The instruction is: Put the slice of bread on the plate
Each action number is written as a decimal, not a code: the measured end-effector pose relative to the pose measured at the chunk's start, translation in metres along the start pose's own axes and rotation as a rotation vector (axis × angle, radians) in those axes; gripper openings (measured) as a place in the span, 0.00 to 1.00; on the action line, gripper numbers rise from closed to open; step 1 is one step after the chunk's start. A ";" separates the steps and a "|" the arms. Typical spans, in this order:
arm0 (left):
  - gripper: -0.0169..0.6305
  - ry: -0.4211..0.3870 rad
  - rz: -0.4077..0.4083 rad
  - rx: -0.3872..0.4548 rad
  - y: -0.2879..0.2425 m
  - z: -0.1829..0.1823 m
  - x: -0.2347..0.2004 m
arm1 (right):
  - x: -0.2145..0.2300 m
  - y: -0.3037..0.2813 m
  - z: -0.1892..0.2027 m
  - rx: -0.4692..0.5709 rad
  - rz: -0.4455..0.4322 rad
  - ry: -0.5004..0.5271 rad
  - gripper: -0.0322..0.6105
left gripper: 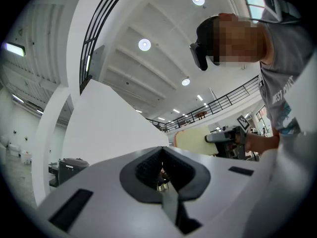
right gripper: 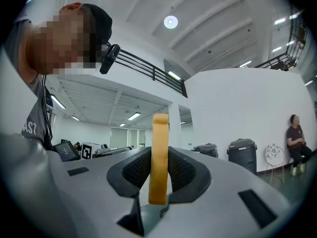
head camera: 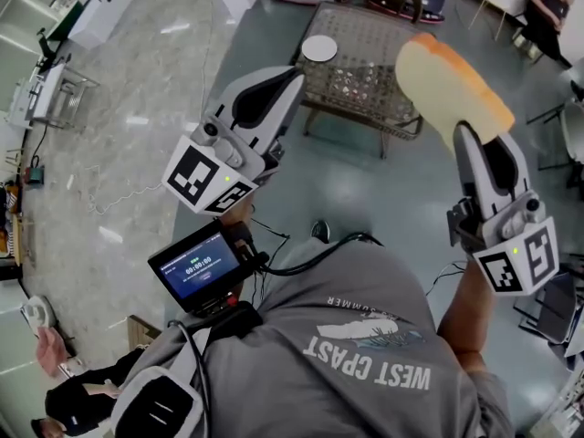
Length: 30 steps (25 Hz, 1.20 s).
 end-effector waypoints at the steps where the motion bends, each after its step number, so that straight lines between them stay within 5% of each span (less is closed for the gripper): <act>1: 0.04 0.000 0.002 0.001 0.005 0.003 -0.002 | -0.002 -0.003 0.005 0.003 0.000 -0.004 0.19; 30: 0.04 0.023 0.044 0.006 0.021 0.026 0.005 | -0.007 0.000 0.031 0.025 0.049 -0.027 0.19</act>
Point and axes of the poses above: the fingertips, and each gripper's own axes: y backward along the fingers, x to its right, z out of its underside, the point moved 1 cm from there along y, backward along the fingers, and after that the axes turned 12 degrees about -y, right-handed, at the moved point
